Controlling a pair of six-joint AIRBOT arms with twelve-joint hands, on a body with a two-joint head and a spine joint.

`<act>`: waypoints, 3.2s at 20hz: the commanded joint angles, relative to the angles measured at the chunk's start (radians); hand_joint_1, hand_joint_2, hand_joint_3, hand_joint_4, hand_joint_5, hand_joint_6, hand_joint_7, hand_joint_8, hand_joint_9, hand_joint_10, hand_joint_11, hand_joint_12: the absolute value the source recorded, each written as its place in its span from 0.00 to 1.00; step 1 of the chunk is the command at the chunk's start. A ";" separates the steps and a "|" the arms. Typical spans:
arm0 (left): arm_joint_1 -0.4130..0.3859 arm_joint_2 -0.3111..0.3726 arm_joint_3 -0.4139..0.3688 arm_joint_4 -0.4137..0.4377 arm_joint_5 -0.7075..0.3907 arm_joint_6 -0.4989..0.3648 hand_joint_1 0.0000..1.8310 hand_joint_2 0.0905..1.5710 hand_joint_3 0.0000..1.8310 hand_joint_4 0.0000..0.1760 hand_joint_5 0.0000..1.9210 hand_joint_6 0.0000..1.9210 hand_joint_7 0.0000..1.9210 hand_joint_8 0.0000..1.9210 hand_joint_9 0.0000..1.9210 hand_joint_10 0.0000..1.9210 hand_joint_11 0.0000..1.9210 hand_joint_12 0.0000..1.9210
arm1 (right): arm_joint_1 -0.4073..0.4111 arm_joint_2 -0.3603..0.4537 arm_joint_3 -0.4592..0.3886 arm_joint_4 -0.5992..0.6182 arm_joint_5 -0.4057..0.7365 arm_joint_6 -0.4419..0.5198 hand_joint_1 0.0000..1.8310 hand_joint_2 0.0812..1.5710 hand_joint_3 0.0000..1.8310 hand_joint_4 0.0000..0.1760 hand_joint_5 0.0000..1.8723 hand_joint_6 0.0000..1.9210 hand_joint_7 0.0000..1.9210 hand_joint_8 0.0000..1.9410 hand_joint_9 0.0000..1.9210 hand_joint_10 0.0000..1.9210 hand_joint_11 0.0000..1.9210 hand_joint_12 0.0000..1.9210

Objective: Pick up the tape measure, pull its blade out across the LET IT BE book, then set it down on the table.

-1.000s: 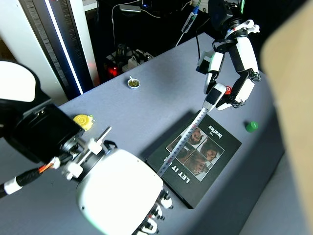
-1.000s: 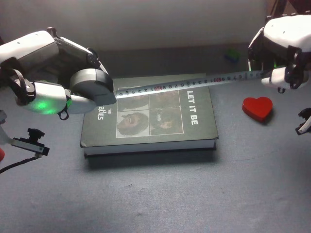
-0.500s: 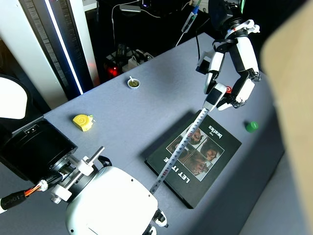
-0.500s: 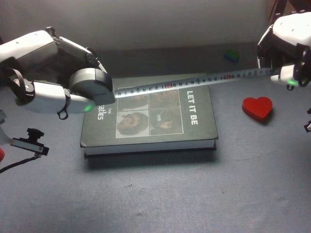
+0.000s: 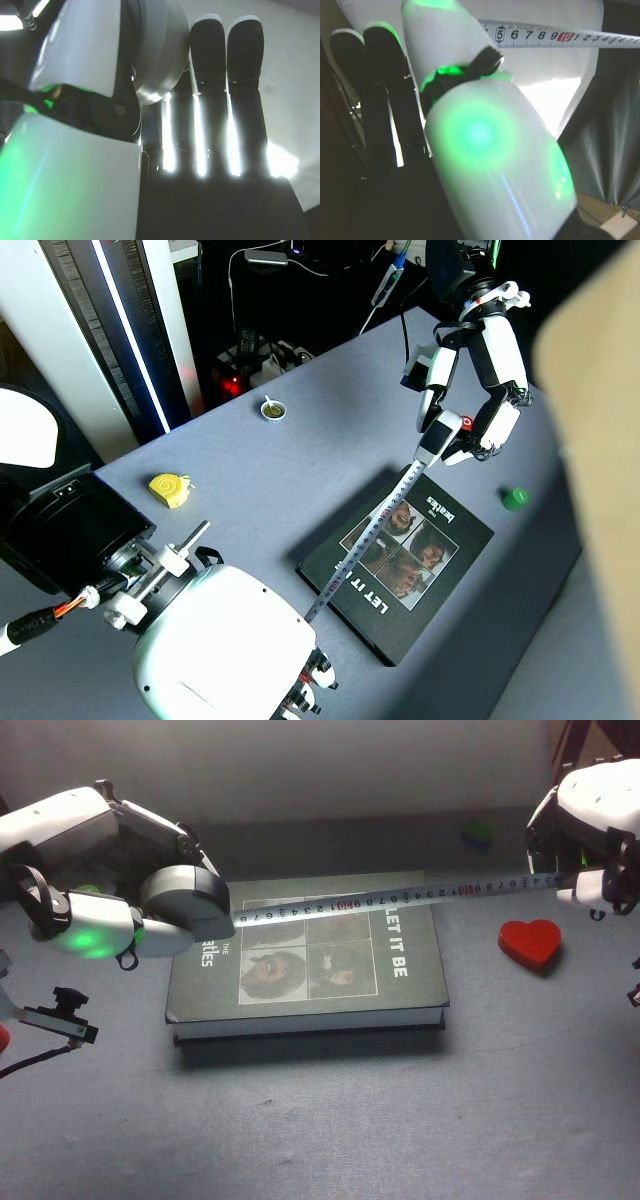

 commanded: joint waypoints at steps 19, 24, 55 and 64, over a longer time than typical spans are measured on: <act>-0.003 0.009 0.004 0.008 -0.111 -0.016 0.75 0.69 0.00 0.00 0.52 0.37 0.51 0.52 0.49 0.69 0.40 0.73 | -0.026 0.061 -0.112 -0.067 -0.052 -0.005 0.09 0.66 0.00 0.00 0.07 0.00 0.06 0.00 0.05 0.00 0.00 0.34; -0.002 0.009 0.007 0.008 -0.119 -0.023 0.75 0.69 0.00 0.00 0.53 0.37 0.50 0.52 0.49 0.69 0.40 0.73 | 0.015 0.083 -0.154 -0.070 -0.050 -0.006 0.01 0.65 0.00 0.00 0.03 0.00 0.02 0.00 0.02 0.00 0.00 0.28; 0.233 -0.123 0.242 -0.189 -0.222 -0.408 0.75 0.69 0.00 0.00 0.53 0.38 0.50 0.51 0.49 0.69 0.41 0.73 | -0.032 0.050 -0.337 -0.282 -0.221 0.185 0.01 0.68 0.00 0.00 0.04 0.00 0.05 0.00 0.03 0.00 0.00 0.31; 0.302 -0.166 0.313 -0.130 -0.306 -0.535 0.75 0.69 0.00 0.00 0.50 0.42 0.49 0.54 0.47 0.69 0.41 0.71 | -0.038 0.050 -0.337 -0.285 -0.222 0.188 0.02 0.68 0.00 0.00 0.06 0.00 0.06 0.00 0.04 0.00 0.00 0.34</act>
